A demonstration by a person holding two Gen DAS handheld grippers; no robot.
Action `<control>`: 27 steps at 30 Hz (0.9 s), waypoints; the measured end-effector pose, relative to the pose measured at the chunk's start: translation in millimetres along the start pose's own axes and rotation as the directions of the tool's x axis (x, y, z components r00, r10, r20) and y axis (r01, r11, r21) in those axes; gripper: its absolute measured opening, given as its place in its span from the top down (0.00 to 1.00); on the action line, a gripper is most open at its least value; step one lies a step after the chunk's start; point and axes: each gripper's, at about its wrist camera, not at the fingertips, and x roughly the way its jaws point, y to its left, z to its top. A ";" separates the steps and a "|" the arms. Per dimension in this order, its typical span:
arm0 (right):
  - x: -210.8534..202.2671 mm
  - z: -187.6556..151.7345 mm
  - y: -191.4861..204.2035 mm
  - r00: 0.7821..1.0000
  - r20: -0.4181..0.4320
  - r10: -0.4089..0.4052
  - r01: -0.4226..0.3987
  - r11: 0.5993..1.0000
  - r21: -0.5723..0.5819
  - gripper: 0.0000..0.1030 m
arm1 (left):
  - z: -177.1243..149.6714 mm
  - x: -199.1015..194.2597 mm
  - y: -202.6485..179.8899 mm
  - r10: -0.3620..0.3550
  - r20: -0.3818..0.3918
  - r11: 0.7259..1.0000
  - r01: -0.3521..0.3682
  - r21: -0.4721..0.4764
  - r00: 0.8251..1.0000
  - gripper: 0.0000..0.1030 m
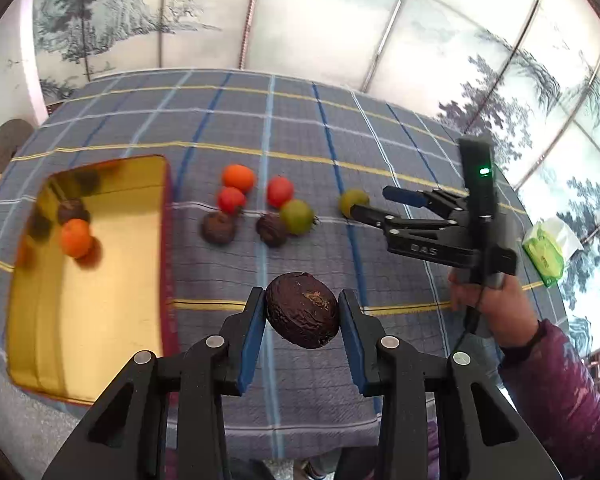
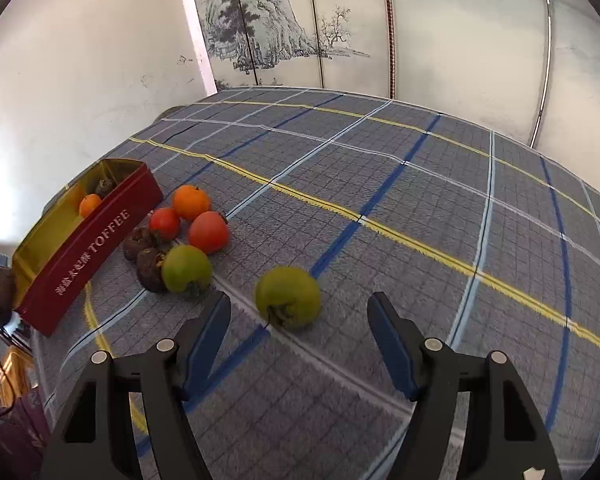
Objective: Organize fruits
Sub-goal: 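Drop the dark brown fruit into the tray with the left gripper while the right gripper holds a green fruit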
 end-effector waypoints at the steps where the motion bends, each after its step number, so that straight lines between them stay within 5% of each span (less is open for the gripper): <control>1: 5.1 2.0 0.2 1.000 -0.010 -0.004 0.004 1.000 -0.004 0.36 | 0.2 -5.2 4.9 0.003 0.009 1.000 -0.003 -0.009 1.000 0.63; 7: 21.0 2.8 9.2 0.998 -0.056 0.019 -0.020 1.000 -0.011 0.68 | -3.1 -22.6 28.3 0.034 0.037 0.998 -0.032 -0.055 0.999 0.63; 19: -35.6 -40.2 -16.2 0.995 0.016 -0.098 0.094 0.981 0.171 0.67 | -12.9 -37.8 134.1 0.204 0.064 0.965 -0.190 -0.180 0.977 0.63; 27: -41.5 -50.8 -22.9 0.989 -0.004 -0.150 0.148 0.970 0.192 0.67 | -19.0 -23.4 172.6 0.244 0.039 0.954 -0.232 -0.191 0.969 0.63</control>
